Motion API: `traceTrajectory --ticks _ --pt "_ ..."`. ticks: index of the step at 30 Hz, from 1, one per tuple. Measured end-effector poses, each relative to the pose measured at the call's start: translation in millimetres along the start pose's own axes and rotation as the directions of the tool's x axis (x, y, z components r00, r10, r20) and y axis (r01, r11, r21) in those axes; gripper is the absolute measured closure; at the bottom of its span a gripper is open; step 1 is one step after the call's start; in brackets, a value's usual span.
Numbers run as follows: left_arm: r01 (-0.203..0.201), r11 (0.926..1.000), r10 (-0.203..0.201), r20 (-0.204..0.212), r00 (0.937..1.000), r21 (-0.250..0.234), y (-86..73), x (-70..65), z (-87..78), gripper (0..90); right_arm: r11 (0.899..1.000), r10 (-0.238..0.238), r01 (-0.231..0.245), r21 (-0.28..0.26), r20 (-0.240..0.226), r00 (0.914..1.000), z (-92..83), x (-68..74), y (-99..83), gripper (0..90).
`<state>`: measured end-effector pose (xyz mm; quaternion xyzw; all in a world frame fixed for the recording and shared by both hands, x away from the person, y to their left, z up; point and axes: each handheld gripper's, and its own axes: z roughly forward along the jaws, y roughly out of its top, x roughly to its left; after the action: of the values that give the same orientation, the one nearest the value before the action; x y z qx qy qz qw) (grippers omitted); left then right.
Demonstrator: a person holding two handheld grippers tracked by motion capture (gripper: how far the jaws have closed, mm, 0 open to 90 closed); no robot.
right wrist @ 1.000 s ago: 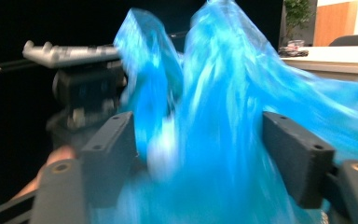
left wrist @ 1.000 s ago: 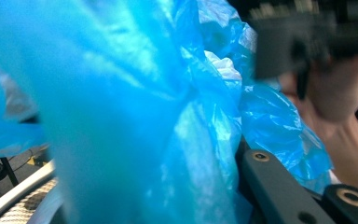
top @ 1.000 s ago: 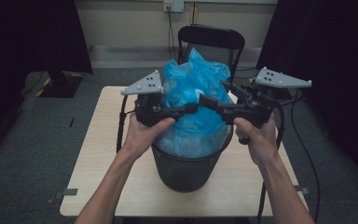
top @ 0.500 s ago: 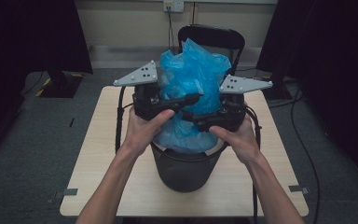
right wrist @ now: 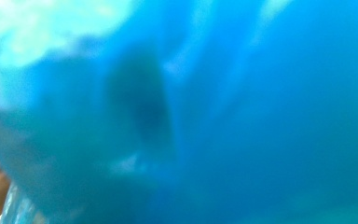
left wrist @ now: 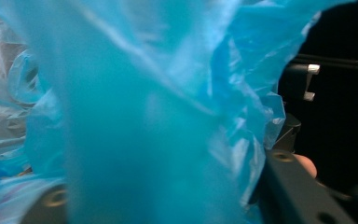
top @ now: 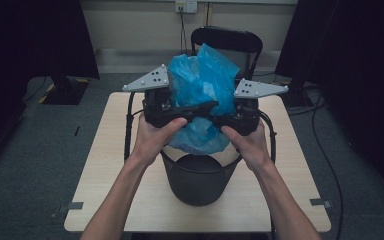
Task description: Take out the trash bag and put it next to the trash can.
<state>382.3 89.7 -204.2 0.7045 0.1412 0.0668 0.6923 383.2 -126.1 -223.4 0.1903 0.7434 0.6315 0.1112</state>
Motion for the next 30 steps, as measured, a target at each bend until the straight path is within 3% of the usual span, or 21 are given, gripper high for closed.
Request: traceTrajectory --ticks 2,8,20,30 --pt "0.011 0.9999 -0.011 -0.025 0.9996 -0.006 1.6 1.2 -1.4 46.7 1.0 0.007 -0.007 -0.011 0.005 1.0 -1.7 -2.9 0.5 84.7" --pt "0.013 0.9996 -0.015 -0.081 0.9966 -0.025 3.5 5.5 -11.9 37.2 0.997 0.039 -0.037 -0.06 0.023 0.999 -9.7 -14.9 1.9 85.3" --pt "0.014 0.9989 -0.02 -0.144 0.9893 -0.046 2.8 11.7 -21.6 33.9 0.988 0.083 -0.076 -0.136 0.048 0.9954 -17.2 -33.2 4.8 85.8" --pt "-0.001 0.9988 -0.007 -0.173 0.9849 -0.048 4.3 8.2 -22.1 32.8 0.986 0.093 -0.076 -0.149 0.106 0.9901 -27.2 -45.1 11.3 86.0"
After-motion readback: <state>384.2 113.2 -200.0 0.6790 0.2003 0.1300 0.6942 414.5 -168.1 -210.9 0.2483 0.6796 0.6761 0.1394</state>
